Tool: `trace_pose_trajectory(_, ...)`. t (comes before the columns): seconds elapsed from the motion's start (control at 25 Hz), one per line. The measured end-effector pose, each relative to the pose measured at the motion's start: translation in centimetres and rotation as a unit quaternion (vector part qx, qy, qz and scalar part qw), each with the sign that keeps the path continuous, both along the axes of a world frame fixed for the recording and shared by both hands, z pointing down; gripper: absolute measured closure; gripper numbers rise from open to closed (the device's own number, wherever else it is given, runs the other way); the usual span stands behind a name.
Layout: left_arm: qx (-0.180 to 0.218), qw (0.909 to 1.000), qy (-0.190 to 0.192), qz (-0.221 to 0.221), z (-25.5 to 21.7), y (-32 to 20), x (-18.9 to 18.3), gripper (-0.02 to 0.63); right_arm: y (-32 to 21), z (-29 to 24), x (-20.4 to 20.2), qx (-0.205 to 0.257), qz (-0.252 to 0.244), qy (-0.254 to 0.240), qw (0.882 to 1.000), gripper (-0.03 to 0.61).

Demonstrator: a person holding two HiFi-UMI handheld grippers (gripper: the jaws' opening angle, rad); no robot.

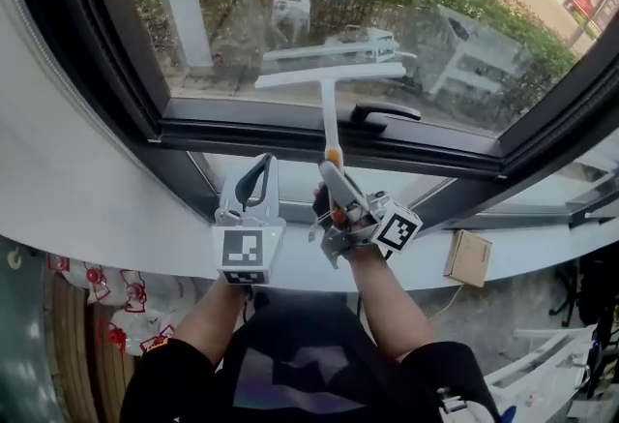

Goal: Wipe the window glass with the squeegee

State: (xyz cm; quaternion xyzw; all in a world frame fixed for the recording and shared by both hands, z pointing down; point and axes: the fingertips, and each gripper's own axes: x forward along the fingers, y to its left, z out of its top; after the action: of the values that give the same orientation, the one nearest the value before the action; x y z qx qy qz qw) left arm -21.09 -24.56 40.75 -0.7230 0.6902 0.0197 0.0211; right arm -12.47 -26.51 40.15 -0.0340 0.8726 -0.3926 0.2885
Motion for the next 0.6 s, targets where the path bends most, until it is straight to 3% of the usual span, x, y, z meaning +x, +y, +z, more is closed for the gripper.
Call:
trace_pose_trajectory(0.12, -0.027, 0.9996, -0.003, 0.011, 1.5, -0.2, 0.8, 0.595, 0.1, 1.6, 0.4, -0.009, 0.005, 0.013, 1.000, 0.529)
trace_pose_trajectory(0.6, -0.061, 0.9980, 0.009, 0.011, 3.7, -0.4, 1.5, 0.595, 0.1, 4.7, 1.1, -0.029, 0.008, 0.032, 0.999, 0.529)
